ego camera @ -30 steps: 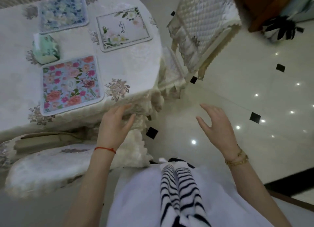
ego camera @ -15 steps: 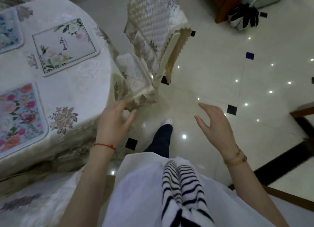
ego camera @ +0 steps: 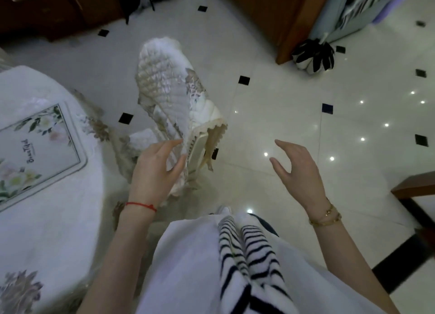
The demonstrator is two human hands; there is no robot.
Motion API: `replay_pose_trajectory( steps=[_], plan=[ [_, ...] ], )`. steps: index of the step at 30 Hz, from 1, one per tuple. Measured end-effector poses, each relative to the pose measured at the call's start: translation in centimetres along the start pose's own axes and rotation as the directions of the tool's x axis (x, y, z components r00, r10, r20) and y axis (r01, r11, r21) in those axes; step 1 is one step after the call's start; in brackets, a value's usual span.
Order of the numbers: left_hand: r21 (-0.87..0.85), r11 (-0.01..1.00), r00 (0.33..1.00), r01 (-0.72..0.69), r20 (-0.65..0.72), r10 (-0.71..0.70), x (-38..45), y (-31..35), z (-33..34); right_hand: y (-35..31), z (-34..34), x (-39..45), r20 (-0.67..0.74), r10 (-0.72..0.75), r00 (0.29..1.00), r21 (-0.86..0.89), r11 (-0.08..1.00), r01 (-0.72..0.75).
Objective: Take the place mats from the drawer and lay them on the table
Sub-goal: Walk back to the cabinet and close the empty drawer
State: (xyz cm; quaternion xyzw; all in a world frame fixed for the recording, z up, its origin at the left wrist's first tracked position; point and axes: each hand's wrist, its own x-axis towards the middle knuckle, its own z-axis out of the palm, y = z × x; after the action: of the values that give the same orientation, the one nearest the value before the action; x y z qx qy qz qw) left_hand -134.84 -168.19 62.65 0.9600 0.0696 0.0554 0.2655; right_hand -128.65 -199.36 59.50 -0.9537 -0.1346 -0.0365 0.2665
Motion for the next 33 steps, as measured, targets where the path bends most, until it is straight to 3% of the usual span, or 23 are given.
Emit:
replay_pose_trajectory(
  steps=[6,15,25,33],
  plan=[
    [0.017,1.0,0.997,0.007,-0.082,-0.005,9.6,2.8,0.2,3.3,-0.8,10.8,0.017,-0.011,1.0,0.024,1.0,0.011],
    [-0.01,0.99,0.972,0.144,-0.184,-0.143,25.0,5.3,5.6,9.6,-0.8,31.9,0.13,-0.189,0.973,0.033,0.982,0.187],
    [-0.117,0.884,0.848,0.453,-0.249,-0.468,39.6,8.7,9.0,13.0,-1.2,54.7,0.258,-0.411,0.874,0.039,0.909,0.416],
    [-0.169,0.812,0.756,0.559,-0.299,-0.582,49.8,3.6,8.8,10.5,5.3,68.4,0.333,-0.481,0.811,0.138,0.876,0.463]
  ],
)
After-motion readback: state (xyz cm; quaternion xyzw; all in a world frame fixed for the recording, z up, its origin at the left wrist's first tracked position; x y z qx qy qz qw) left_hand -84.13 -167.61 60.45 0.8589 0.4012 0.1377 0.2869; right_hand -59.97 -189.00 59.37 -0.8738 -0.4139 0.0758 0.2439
